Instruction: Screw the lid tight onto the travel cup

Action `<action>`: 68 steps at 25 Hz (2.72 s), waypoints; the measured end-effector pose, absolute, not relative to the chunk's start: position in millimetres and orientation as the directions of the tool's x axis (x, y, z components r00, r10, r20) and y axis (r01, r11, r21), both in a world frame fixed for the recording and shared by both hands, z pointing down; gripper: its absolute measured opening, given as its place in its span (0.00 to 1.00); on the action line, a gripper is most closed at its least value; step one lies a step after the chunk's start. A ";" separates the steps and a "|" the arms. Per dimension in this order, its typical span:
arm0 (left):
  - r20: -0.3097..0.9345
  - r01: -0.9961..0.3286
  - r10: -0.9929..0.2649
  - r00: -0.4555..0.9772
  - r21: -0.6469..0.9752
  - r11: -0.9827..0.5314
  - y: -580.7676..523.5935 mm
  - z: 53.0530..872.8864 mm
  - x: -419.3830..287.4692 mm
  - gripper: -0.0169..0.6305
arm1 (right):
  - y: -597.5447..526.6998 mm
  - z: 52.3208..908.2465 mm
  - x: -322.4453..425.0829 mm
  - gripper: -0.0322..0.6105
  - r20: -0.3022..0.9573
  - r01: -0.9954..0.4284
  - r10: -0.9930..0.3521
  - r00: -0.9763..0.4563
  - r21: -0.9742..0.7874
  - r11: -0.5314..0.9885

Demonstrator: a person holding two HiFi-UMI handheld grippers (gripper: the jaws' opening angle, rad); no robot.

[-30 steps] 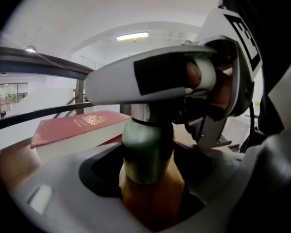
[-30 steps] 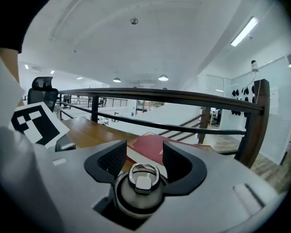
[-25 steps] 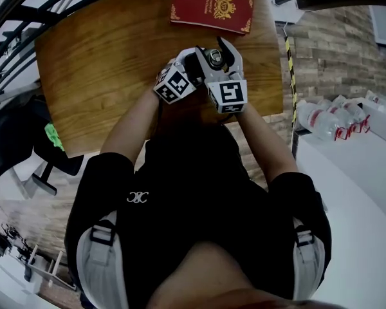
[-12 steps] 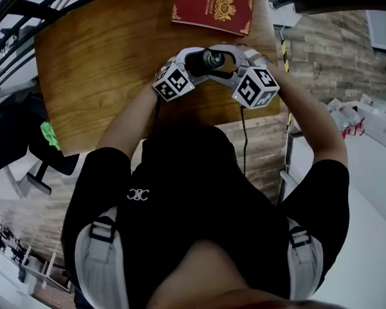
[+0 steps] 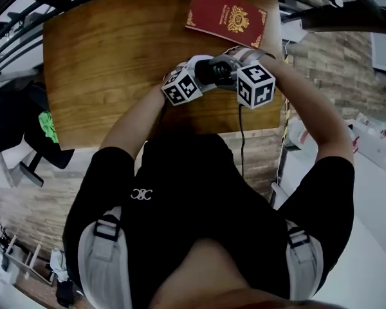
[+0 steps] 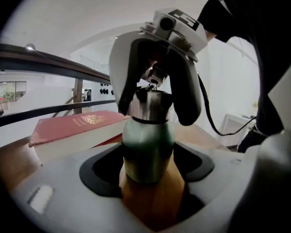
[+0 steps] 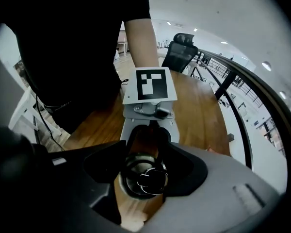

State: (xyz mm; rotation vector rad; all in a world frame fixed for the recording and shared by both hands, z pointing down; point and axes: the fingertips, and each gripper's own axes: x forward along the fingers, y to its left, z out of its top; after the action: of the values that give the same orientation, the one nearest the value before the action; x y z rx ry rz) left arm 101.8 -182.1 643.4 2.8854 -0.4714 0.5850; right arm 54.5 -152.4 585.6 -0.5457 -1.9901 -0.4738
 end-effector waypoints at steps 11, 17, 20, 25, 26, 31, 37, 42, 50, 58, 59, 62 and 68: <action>0.388 -0.347 -0.282 0.878 0.108 -0.932 -183.4 645.7 100.0 0.61 | -171.6 573.8 44.2 0.43 0.722 0.200 0.033 -0.691 0.148 0.968; 0.399 -0.342 -0.281 0.873 0.091 -0.935 -181.5 646.6 100.3 0.61 | -182.4 562.6 44.2 0.42 0.575 -0.097 -0.227 -0.786 0.248 0.964; 0.401 -0.347 -0.285 0.871 0.090 -0.933 -181.8 647.0 99.8 0.61 | -191.0 548.3 42.7 0.40 0.503 -0.261 -0.382 -0.775 0.294 0.919; 0.408 -0.354 -0.292 0.865 0.085 -0.931 -182.4 646.6 99.6 0.61 | -198.5 550.0 49.9 0.39 0.394 -0.505 -0.600 -0.696 0.325 0.800; 0.410 -0.356 -0.293 0.864 0.084 -0.931 -182.6 646.6 99.6 0.61 | -199.9 549.4 51.0 0.39 0.383 -0.530 -0.624 -0.681 0.330 0.781; 0.413 -0.359 -0.296 0.861 0.083 -0.930 -182.7 647.2 100.3 0.61 | -204.3 548.6 54.5 0.39 0.350 -0.616 -0.713 -0.607 0.360 0.701; 0.424 -0.358 -0.293 0.857 0.081 -0.930 -182.0 648.9 100.6 0.61 | -207.1 545.9 58.5 0.39 0.317 -0.720 -0.801 -0.508 0.353 0.597; 0.433 -0.357 -0.293 0.852 0.072 -0.931 -181.3 649.9 101.0 0.61 | -205.4 549.1 59.9 0.39 0.312 -0.713 -0.796 -0.519 0.355 0.605; 0.533 -0.462 -0.366 0.763 0.053 -0.885 -178.4 640.6 83.0 0.61 | -194.7 520.9 74.5 0.39 0.289 -0.755 -0.782 -0.552 0.226 0.616; 0.447 -0.682 -0.598 0.665 0.038 -0.731 -158.8 569.2 29.7 0.61 | -179.1 445.1 123.7 0.37 0.112 -0.887 -0.882 -0.458 0.004 0.461; 0.432 -0.714 -0.634 0.642 0.037 -0.699 -156.7 555.2 22.4 0.59 | -176.6 433.4 128.3 0.32 0.085 -0.893 -0.889 -0.449 -0.007 0.450; 0.378 -0.801 -0.739 0.557 0.011 -0.598 -150.9 508.9 -0.4 0.55 | -167.8 399.6 139.3 0.31 0.005 -0.907 -0.907 -0.421 -0.024 0.421; 0.215 -0.939 -0.917 0.335 -0.009 -0.345 -129.3 405.8 -48.5 0.22 | -147.6 355.6 165.7 0.16 -0.066 -0.945 -0.947 -0.313 -0.075 0.318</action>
State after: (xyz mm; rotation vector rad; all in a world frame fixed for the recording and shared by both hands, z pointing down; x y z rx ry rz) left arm -48.5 -129.3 405.8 2.4698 -1.7254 0.2759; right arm 165.7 -147.6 355.6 1.8940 -2.6277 0.0356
